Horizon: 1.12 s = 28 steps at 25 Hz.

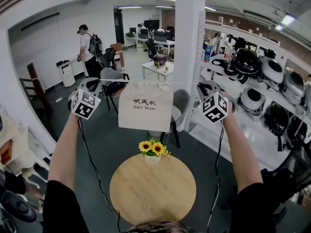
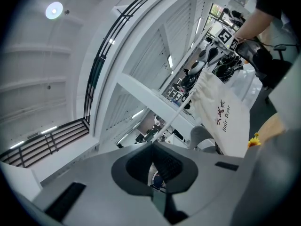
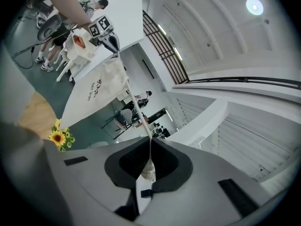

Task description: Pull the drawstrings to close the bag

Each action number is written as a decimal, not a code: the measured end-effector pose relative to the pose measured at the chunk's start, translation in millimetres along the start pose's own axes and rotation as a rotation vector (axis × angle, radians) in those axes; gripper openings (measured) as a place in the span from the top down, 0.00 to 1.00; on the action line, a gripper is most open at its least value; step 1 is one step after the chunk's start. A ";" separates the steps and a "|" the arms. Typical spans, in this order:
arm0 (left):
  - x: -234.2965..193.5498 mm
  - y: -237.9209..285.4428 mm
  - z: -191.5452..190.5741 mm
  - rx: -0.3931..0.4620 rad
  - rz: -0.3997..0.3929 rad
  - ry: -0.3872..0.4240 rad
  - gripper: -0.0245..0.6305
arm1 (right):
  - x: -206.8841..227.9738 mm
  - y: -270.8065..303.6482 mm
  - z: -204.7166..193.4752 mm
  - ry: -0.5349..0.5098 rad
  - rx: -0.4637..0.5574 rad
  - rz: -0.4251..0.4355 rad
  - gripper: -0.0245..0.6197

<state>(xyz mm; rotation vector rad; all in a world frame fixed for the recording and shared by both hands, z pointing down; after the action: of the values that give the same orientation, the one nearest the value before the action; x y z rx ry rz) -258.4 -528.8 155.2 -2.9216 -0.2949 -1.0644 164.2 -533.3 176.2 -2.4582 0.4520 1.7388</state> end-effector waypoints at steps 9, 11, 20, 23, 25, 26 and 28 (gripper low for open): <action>-2.1 0.3 0.0 0.004 -0.005 -0.015 0.94 | -1.4 1.4 0.2 0.015 0.001 0.010 0.95; -2.0 0.0 0.4 0.006 -0.005 -0.016 0.94 | -1.5 0.8 0.3 0.014 0.003 0.009 0.95; -3.1 -2.4 2.8 -0.003 0.003 -0.005 0.94 | 1.4 -1.7 2.4 0.006 0.010 0.008 0.95; -4.1 -2.6 0.7 -0.008 0.001 -0.004 0.94 | 2.8 -2.1 5.0 0.003 0.012 0.007 0.95; -3.9 -2.3 -1.4 -0.010 -0.001 -0.005 0.94 | 3.1 -1.9 5.8 0.002 0.014 0.006 0.95; -3.3 -2.2 -1.4 -0.009 -0.001 -0.005 0.94 | 3.2 -2.0 5.3 0.002 0.014 0.005 0.95; -2.3 -2.0 -0.6 -0.009 -0.002 -0.004 0.94 | 3.0 -2.2 3.9 0.001 0.014 0.006 0.95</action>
<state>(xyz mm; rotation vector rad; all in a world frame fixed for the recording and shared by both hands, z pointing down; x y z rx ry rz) -260.9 -527.3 154.1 -2.9317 -0.2949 -1.0635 162.3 -530.9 171.8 -2.4505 0.4708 1.7314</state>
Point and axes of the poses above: the fingertips, and each gripper's own axes: y forward along the fingers, x to its right, z out of its top, the point moved 1 cm from there along -y, backward along the fingers, and after that the axes turned 12 degrees about -y, right-handed, at the moved point
